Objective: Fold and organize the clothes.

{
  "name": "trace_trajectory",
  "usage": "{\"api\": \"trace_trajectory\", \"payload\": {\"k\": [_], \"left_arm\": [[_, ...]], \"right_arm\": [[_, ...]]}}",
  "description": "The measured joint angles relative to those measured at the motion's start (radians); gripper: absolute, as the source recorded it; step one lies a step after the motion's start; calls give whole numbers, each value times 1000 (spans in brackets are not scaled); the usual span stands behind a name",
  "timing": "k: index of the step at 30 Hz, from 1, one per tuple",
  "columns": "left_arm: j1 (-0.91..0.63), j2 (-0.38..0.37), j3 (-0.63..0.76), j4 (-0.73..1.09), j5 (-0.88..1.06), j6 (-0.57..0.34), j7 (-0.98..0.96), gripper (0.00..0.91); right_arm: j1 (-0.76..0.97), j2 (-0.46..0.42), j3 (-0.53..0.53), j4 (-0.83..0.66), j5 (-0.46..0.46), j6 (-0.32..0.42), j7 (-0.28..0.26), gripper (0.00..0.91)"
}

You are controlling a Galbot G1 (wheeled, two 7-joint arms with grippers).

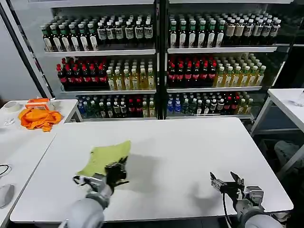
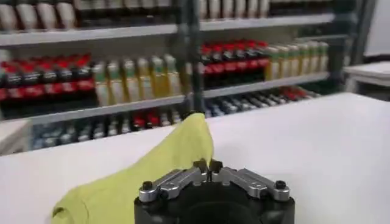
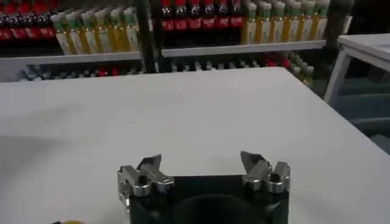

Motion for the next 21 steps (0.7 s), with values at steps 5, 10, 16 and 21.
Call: {"api": "trace_trajectory", "payload": {"k": [5,10,16,21], "left_arm": [[-72,-73,95,57,3,2,-32,907],[-118,-143,142,96,-47,-39,-42,907],[-116,-172,141,86,-131,-100,-37,907],[-75,-161,77,38,-175,-133,-48,907]], "right_arm": [[9,1,-1,6,0,-1,-1,907],[19,2,-11,8,-2,-2,-3,907],[41,-1,-38,3,3,-2,-5,907],[87,5,-93,-12,23,-4,5,907]]}}
